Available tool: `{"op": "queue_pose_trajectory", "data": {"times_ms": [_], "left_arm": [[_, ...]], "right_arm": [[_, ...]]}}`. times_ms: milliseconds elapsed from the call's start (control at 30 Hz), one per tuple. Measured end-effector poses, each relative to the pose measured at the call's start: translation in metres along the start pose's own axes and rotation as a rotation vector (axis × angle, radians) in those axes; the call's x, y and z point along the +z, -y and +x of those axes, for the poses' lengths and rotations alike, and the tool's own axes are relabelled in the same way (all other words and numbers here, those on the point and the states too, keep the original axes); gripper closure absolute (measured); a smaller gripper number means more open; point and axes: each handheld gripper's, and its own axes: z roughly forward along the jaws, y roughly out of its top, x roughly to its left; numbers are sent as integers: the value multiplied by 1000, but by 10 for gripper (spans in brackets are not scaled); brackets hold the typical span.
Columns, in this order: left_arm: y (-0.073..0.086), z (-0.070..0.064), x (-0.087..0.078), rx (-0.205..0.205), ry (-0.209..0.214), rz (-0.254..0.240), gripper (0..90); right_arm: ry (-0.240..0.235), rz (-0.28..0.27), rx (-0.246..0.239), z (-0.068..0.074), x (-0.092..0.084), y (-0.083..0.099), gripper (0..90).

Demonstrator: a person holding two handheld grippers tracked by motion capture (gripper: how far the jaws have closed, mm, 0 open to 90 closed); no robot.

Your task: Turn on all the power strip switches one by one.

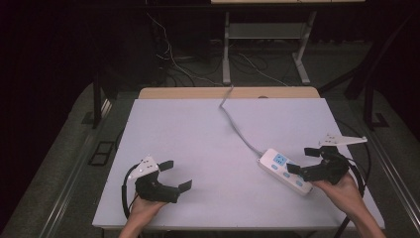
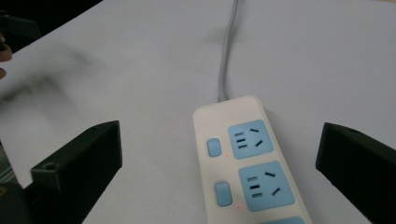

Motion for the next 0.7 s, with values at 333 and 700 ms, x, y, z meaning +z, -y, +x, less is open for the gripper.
{"op": "queue_pose_trajectory", "data": {"times_ms": [333,700], "left_arm": [[0,1,0,1,-4,3,0],[0,2,1,1,-2,8,0]], "right_arm": [[9,-60,27,5,-1,36,5],[-1,-94,25,12,8,57,4]]}}
